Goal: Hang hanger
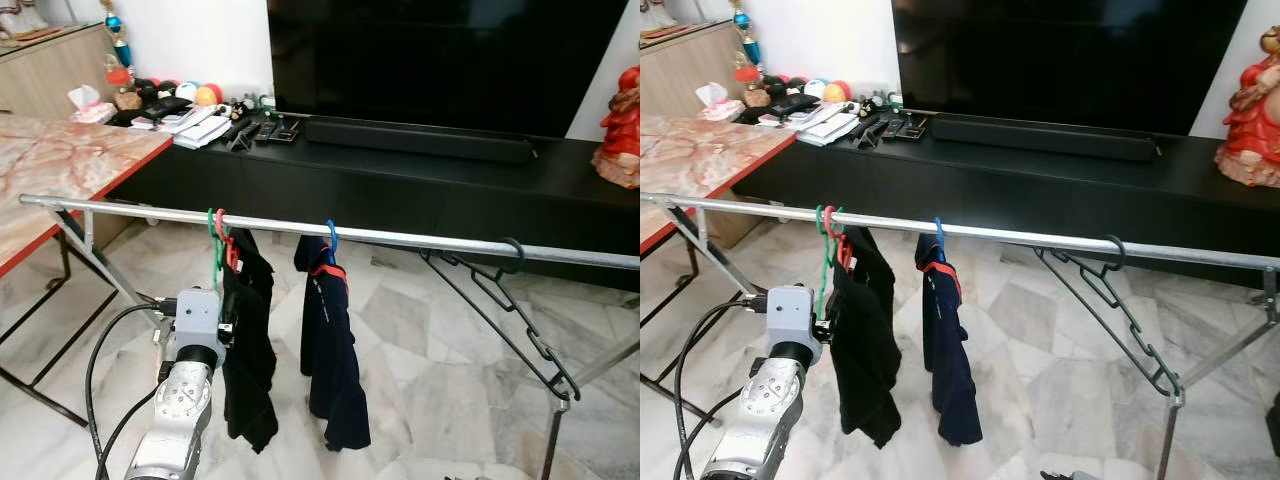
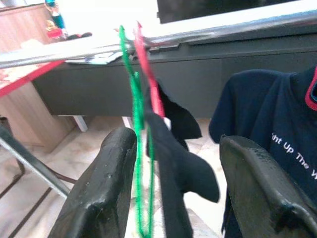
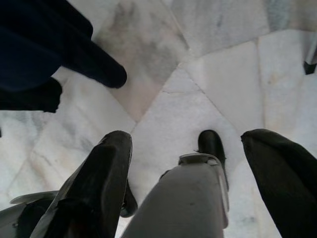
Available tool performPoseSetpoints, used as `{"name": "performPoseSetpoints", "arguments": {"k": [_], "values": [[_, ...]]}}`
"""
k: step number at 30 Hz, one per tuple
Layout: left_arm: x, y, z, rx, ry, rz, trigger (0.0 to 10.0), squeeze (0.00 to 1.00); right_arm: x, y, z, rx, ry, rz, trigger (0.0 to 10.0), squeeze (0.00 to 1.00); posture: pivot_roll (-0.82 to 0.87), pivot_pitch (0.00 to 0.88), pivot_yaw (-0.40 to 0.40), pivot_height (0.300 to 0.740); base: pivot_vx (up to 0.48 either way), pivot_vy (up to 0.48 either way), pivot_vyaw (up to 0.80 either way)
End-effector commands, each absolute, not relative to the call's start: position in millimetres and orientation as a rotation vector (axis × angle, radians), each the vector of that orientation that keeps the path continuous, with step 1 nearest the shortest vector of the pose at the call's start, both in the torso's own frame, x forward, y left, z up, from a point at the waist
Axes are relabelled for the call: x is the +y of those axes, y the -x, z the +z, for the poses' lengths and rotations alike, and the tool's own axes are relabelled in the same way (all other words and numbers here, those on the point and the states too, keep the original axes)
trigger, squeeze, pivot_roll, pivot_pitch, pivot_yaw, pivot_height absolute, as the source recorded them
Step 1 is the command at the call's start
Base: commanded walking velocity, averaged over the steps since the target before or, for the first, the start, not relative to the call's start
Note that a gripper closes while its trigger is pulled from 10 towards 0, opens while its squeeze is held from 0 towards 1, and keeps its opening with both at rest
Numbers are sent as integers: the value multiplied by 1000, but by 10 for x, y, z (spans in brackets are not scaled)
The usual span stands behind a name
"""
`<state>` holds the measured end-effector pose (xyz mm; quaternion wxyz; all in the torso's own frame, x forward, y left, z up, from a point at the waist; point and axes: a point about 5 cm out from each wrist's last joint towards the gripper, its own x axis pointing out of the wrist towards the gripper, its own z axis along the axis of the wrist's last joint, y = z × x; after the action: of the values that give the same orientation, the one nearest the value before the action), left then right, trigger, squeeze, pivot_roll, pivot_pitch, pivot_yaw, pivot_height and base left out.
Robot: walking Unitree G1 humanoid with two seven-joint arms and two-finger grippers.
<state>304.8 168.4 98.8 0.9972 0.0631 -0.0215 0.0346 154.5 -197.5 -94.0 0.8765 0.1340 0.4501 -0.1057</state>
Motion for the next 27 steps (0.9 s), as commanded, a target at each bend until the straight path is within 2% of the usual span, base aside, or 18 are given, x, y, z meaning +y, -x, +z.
{"name": "performPoseSetpoints", "arguments": {"k": [1,7,14,27], "values": [[1656,-3056,998,-39,-117,66,10000,0,-1992,-1522,-947,946,-285,-231,10000,0,-52,65,48,740,0,0,0],[1631,-3065,1000,-34,-90,71,10000,0,-1988,-1542,-937,938,-277,-205,10000,0,-51,74,45,740,0,0,0],[1642,-3072,1003,-31,-92,73,10000,0,-1984,-1545,-937,934,-294,-214,10000,0,-49,85,42,740,0,0,746],[1634,-3051,989,-23,-91,58,10000,0,-1983,-1546,-936,936,-281,-204,10000,0,-47,98,42,740,19,0,62]]}}
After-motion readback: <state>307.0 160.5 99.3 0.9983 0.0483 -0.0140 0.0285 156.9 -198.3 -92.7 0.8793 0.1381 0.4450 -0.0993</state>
